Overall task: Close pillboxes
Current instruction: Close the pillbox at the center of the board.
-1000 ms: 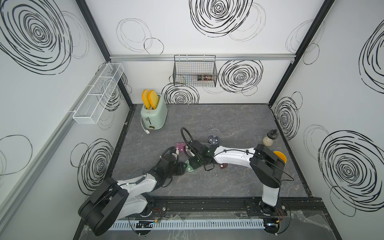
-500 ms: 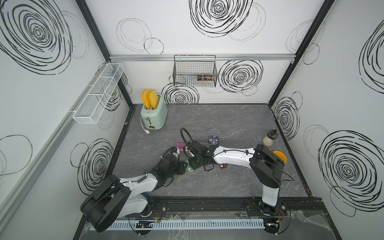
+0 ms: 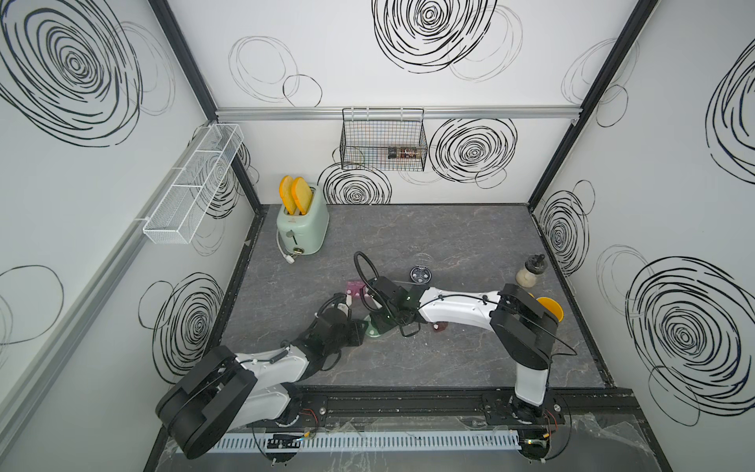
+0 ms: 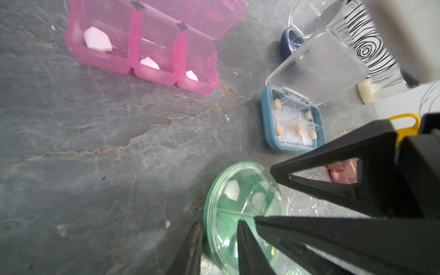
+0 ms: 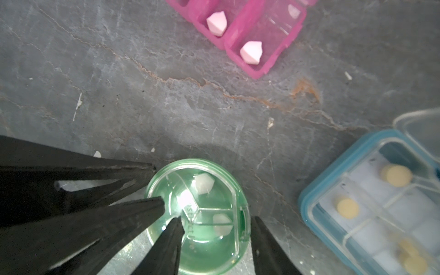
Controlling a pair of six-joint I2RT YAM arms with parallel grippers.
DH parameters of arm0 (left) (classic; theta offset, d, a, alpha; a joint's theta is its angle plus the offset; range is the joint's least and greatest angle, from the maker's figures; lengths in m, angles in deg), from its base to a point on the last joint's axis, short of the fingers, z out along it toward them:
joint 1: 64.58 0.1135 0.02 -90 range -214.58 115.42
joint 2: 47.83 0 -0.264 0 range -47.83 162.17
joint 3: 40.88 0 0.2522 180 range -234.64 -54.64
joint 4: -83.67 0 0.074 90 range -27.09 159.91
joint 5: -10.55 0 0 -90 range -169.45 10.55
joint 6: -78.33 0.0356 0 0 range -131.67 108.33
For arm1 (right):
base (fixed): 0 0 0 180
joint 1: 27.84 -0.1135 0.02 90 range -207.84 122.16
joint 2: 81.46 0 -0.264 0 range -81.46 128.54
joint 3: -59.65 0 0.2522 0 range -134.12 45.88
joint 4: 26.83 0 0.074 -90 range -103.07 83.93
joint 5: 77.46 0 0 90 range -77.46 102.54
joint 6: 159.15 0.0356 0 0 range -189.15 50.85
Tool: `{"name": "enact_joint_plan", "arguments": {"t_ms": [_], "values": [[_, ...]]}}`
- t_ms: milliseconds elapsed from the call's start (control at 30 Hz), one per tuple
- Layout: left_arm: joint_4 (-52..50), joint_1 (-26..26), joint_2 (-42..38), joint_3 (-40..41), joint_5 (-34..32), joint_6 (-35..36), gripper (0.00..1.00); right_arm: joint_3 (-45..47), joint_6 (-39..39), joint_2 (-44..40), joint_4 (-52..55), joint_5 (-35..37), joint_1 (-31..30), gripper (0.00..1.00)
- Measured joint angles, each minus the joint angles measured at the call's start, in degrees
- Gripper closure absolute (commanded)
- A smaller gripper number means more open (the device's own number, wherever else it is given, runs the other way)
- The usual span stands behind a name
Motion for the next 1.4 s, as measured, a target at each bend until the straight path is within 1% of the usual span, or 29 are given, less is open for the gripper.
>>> {"name": "enact_joint_plan", "arguments": {"t_ms": [233,333,433,567,700,833,933,1067,1133,1267,1333,1400], "values": [[0.6,-0.8,0.0,0.3,-0.6,-0.6,0.7,-0.1,0.9,0.2,-0.1,0.2,-0.2,0.47],[0.0,-0.9,-0.5,0.3,-0.6,-0.8,0.66,-0.3,1.0,0.2,0.2,0.2,-0.2,0.47],[-4.1,-1.2,-2.7,-0.3,-0.4,-0.8,0.62,-1.6,0.7,0.2,2.0,0.1,-0.3,0.48],[-13.8,-1.1,-7.3,-3.4,-0.5,0.4,0.56,-5.6,-0.5,0.2,5.5,0.3,-0.1,0.47],[-21.0,-0.9,-11.6,-8.5,-0.8,2.4,0.53,-10.0,-1.8,-1.4,7.5,1.5,1.0,0.47],[-23.4,0.0,-12.7,-13.5,-0.4,4.1,0.52,-10.1,-2.9,-6.1,9.3,2.3,3.5,0.47],[-22.8,0.3,-10.6,-15.9,1.2,4.8,0.52,-8.3,-3.7,-10.9,10.1,3.1,6.7,0.48],[-20.7,0.2,-3.8,-18.0,3.3,5.5,0.49,-4.0,-5.4,-17.8,10.3,3.7,13.5,0.51],[-19.7,0.1,-0.2,-19.0,4.0,6.0,0.49,-1.8,-7.6,-20.4,10.0,3.4,16.9,0.53],[-18.0,-0.5,6.0,-22.4,5.0,6.9,0.48,0.2,-14.2,-22.0,9.8,1.0,22.2,0.57],[-16.8,-0.8,7.8,-23.4,5.2,7.0,0.48,0.6,-18.1,-21.9,9.7,0.0,23.5,0.63],[-15.4,-1.1,9.0,-23.7,5.2,7.0,0.49,0.8,-21.4,-21.8,9.6,-0.7,24.4,0.65]]}}
